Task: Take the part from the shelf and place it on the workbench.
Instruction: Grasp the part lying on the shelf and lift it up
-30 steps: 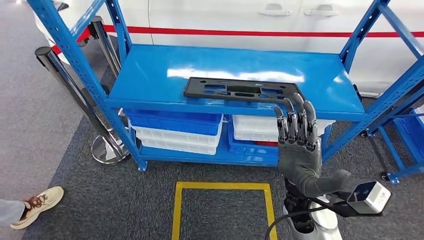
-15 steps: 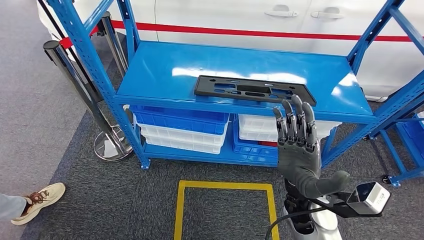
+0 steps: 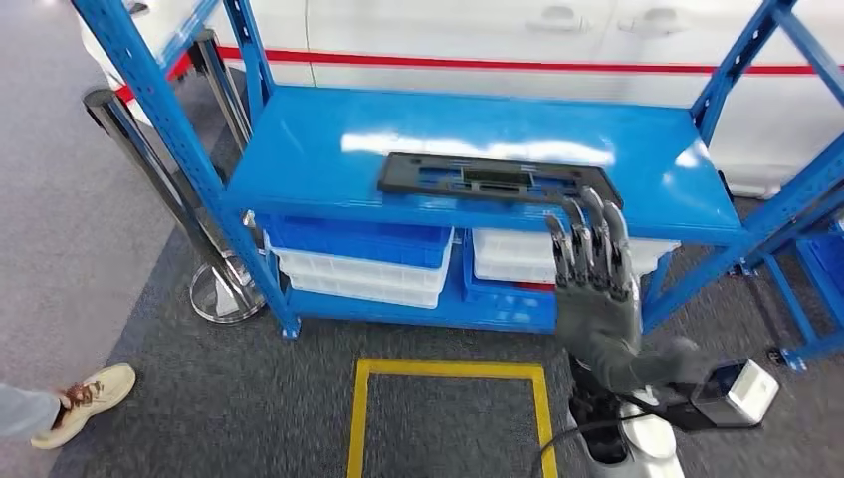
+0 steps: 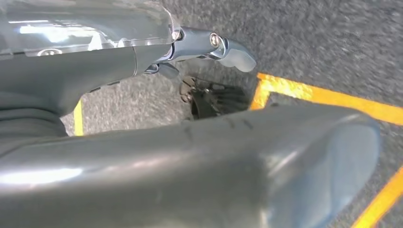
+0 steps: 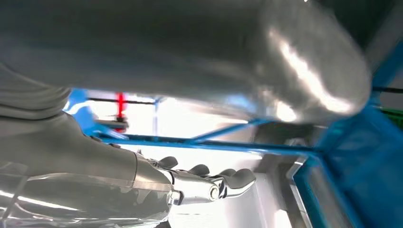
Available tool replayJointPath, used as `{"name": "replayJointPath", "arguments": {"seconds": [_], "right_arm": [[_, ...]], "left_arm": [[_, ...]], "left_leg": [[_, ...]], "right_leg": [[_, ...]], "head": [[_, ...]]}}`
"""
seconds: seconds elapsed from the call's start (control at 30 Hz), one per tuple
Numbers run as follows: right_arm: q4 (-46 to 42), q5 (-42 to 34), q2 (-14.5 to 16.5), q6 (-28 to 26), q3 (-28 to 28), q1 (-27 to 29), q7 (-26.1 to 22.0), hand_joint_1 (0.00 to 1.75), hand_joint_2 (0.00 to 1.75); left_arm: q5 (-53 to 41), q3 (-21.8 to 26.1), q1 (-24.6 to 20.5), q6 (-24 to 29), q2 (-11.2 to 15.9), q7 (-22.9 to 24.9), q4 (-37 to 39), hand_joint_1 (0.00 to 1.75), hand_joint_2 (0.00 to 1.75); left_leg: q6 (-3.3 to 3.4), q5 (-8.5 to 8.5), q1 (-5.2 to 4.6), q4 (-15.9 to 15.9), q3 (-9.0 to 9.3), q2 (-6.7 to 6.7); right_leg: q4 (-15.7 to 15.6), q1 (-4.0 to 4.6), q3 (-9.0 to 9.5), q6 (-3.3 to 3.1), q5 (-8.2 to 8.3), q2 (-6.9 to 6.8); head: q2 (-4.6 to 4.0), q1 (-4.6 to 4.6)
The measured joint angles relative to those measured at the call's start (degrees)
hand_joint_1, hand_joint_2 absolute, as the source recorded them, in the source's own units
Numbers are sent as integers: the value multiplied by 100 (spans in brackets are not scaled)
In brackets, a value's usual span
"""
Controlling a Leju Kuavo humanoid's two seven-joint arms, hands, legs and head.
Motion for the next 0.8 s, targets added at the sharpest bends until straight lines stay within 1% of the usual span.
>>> {"name": "replayJointPath", "arguments": {"seconds": [0.03,0.07,0.1,0.13,0.17,0.2,0.23,0.27,0.3,0.33,0.4,0.43,0.47,0.5,0.53,0.6,0.63,0.67,0.7,0.73,0.77,0.8], "right_arm": [[2,2,0,-1,3,2,6,0,0],[7,4,-1,-1,5,4,9,0,0],[14,8,-1,-1,7,8,13,0,0],[22,11,-1,-1,8,17,16,0,0],[29,14,-1,-1,9,24,15,0,0],[33,15,-1,-1,10,27,14,0,0],[34,15,-1,-2,10,29,13,0,0],[35,15,-1,-6,11,29,12,0,0],[36,15,-1,-19,13,27,12,0,0],[37,14,-1,-38,15,24,11,0,0],[36,10,-1,-79,23,16,11,0,0],[35,6,-1,-91,28,14,11,0,0],[34,3,-2,-97,33,10,8,0,0],[34,2,-3,-103,37,7,4,0,0],[34,2,-4,-107,42,7,-2,0,0],[40,4,-9,-111,51,17,-13,0,0],[45,-6,-11,-104,58,25,-15,0,0],[51,-28,-15,-91,66,32,-15,0,0],[56,-61,-21,-74,74,36,-14,0,0],[58,-99,-27,-55,80,39,-13,0,0],[61,-132,-34,-40,84,42,-10,0,0],[64,-156,-39,-30,87,44,-5,0,0]], "left_arm": [[-1,6,4,-2,2,0,0,0,0],[-1,11,7,-3,3,1,0,0,0],[-1,15,14,-3,3,2,0,0,0],[-1,18,23,-3,4,2,0,0,0],[-1,20,32,-3,6,2,1,0,0],[-1,21,39,-3,11,2,1,0,0],[-1,22,42,-3,19,2,1,0,0],[-4,23,44,-3,27,1,3,0,0],[-11,24,42,-3,33,-2,5,0,0],[-18,25,37,-3,37,-9,8,0,0],[-28,25,27,-3,37,-24,11,0,0],[-29,25,26,-3,37,-29,11,0,0],[-29,25,29,-2,39,-32,11,0,0],[-29,25,30,-2,41,-33,11,0,0],[-29,25,31,-2,43,-34,11,0,0],[-29,25,33,-2,45,-34,11,0,0],[-29,25,37,-3,45,-33,11,0,0],[-30,25,44,-3,45,-32,11,0,0],[-31,25,50,-3,45,-31,11,0,0],[-33,25,53,-3,45,-31,11,0,0],[-34,25,64,-3,38,-31,12,0,0],[-35,25,66,-3,33,-31,15,0,0]], "left_leg": [[-12,-128,1,300,-144,6],[-28,-282,0,671,-345,7],[-44,-396,2,1023,-551,7],[-60,-416,4,1240,-698,8],[-71,-326,4,1264,-756,9],[-77,-126,7,1053,-697,12],[-77,123,11,685,-557,19],[-69,294,7,335,-401,29],[-36,388,5,51,-266,33],[2,396,-1,-106,-187,34],[103,311,-6,-179,-131,17],[139,289,0,-202,-101,10],[178,261,9,-225,-55,5],[208,235,18,-249,1,2],[231,203,23,-270,55,0],[249,121,23,-287,154,-9],[248,69,22,-287,214,-10],[244,7,19,-288,290,-6],[240,-59,12,-291,383,4],[235,-129,1,-298,485,24],[231,-201,-9,-311,578,48],[217,-266,-24,-329,667,74]], "right_leg": [[-37,-14,55,-4,5,-8],[-42,-11,90,-14,-14,-11],[-35,-8,119,-10,-38,-15],[-25,-7,153,-3,-73,-14],[-12,-9,193,7,-113,-13],[5,-14,243,22,-161,-11],[26,-20,300,44,-221,-10],[49,-13,347,74,-287,-12],[74,-4,379,104,-346,-10],[87,9,399,132,-390,-10],[112,24,420,180,-415,-5],[161,22,416,201,-410,-4],[297,15,362,228,-407,-1],[525,4,235,257,-432,2],[842,-10,37,288,-494,4],[1499,-30,-468,336,-704,5],[1692,-34,-679,344,-779,5],[1721,-32,-816,334,-773,4],[1581,-22,-867,305,-664,0],[1298,0,-846,250,-445,-20],[923,45,-793,162,-103,-95],[622,97,-748,84,166,-170]], "head": [[0,-2],[0,-5],[0,-6],[0,-6],[0,-6],[0,-7],[0,-7],[0,-6],[0,-9],[0,-6],[0,-5],[0,-1],[0,3],[0,10],[0,16],[0,24],[0,25],[0,26],[0,28],[0,30],[0,32],[0,30]]}}
